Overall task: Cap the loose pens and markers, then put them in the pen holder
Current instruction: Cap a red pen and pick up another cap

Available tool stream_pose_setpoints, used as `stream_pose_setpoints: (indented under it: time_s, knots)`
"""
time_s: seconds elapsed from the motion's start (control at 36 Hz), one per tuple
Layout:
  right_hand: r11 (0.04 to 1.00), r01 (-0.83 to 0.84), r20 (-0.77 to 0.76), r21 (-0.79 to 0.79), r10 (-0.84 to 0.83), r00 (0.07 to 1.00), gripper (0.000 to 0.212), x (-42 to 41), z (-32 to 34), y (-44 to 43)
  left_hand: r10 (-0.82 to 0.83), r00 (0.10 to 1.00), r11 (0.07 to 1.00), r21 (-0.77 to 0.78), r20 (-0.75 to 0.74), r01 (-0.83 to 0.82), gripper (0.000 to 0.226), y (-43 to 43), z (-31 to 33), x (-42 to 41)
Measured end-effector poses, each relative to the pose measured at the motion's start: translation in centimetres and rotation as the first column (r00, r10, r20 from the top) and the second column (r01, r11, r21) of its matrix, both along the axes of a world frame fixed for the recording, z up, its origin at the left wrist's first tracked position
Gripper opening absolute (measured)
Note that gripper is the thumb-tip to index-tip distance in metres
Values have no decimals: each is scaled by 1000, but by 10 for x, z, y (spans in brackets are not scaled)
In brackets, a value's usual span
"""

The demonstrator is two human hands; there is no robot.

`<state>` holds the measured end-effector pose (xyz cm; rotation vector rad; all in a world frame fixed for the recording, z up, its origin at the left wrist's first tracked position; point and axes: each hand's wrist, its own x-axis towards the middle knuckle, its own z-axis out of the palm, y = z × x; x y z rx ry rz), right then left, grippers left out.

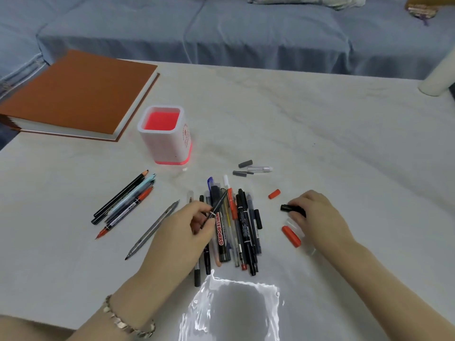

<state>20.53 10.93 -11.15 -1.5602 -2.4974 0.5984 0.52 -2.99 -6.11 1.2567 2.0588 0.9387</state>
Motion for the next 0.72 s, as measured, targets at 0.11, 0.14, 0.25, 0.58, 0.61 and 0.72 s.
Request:
stream_pose_setpoints:
  time_s: [0.11, 0.14, 0.25, 0.58, 0.61, 0.72]
  knots:
    - [994, -40, 86, 104, 31, 996, 25, -2, -2, 2, 4, 999, 1000, -5, 37, -4, 30, -1, -7, 2]
    - [992, -39, 61, 122, 31, 998, 24, -2, 0, 1, 1, 999, 1000, -5, 45, -1, 31, -2, -7, 3]
    - [997, 71, -303, -28, -76, 950, 18, -4, 20, -16, -30, 998, 999, 20, 54, 29, 34, -3, -5, 7]
    - [872, -15, -696, -490, -381, 608, 15, -6, 64, -51, -145, 988, 988, 69, 56, 141, 29, -3, 4, 15]
    - [873, -24, -703, -487, -376, 604, 16, -6, 67, -52, -149, 987, 987, 70, 56, 145, 28, -3, 5, 15]
    - [878, -45, -718, -476, -359, 597, 18, -7, 74, -55, -165, 985, 983, 90, 42, 161, 29, -4, 9, 16]
